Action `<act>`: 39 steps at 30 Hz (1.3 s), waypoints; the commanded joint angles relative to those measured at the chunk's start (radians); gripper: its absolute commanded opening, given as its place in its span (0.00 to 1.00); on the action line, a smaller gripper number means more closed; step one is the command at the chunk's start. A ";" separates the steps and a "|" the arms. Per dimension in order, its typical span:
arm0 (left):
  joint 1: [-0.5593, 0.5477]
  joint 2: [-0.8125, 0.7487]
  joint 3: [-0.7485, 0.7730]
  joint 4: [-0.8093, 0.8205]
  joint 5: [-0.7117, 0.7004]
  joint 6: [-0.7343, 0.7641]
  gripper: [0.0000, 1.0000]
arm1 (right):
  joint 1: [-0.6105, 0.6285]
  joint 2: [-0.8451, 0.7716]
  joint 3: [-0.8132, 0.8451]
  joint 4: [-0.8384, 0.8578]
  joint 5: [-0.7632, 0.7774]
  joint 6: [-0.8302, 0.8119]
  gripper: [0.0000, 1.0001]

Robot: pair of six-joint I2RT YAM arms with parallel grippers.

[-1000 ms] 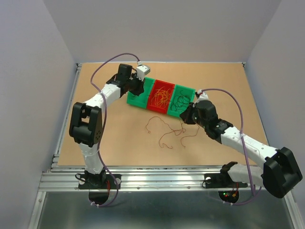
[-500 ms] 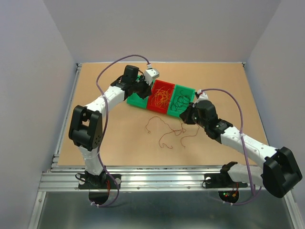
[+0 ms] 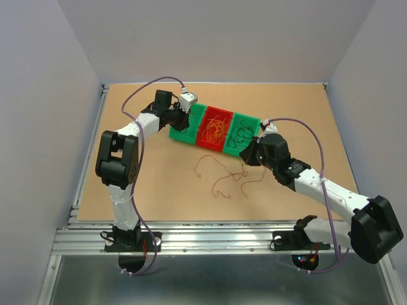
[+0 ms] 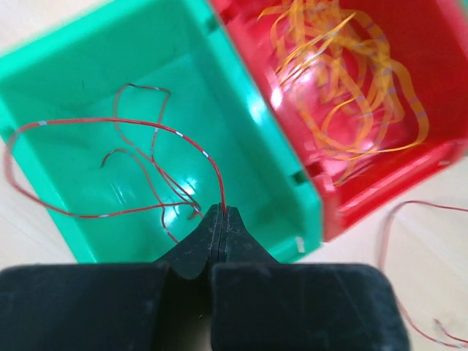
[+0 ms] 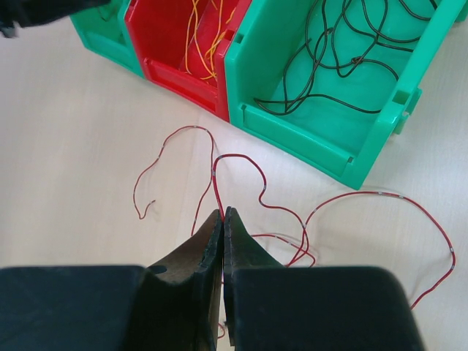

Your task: Untangle the cables

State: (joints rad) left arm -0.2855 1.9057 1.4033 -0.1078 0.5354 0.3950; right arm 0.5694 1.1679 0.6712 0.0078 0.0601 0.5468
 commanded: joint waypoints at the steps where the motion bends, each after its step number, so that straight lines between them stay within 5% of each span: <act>1: -0.001 0.084 0.028 0.034 -0.089 0.001 0.00 | -0.003 -0.005 0.010 0.040 -0.011 -0.001 0.06; 4: -0.001 0.093 0.019 0.071 -0.159 -0.008 0.00 | -0.002 -0.004 0.010 0.040 -0.013 -0.001 0.06; 11: -0.001 -0.016 -0.087 0.164 -0.163 -0.005 0.46 | -0.003 0.001 0.013 0.040 -0.026 0.001 0.06; 22: -0.001 -0.324 -0.358 0.381 -0.129 0.007 0.79 | -0.002 -0.019 0.008 0.046 -0.040 -0.013 0.06; 26: -0.001 -0.497 -0.521 0.578 -0.095 -0.007 0.99 | 0.012 -0.059 -0.008 0.102 -0.130 -0.038 0.06; 36: 0.002 -0.832 -0.863 0.959 -0.077 -0.096 0.99 | 0.092 -0.247 -0.093 0.293 -0.308 -0.107 0.06; 39: 0.002 -0.882 -0.915 0.985 0.105 -0.036 0.99 | 0.101 -0.309 -0.101 0.304 -0.342 -0.133 0.06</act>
State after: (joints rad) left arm -0.2859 1.0878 0.5449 0.7227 0.4580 0.3305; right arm 0.6556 0.9211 0.5941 0.2020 -0.2008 0.4667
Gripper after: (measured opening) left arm 0.986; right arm 0.061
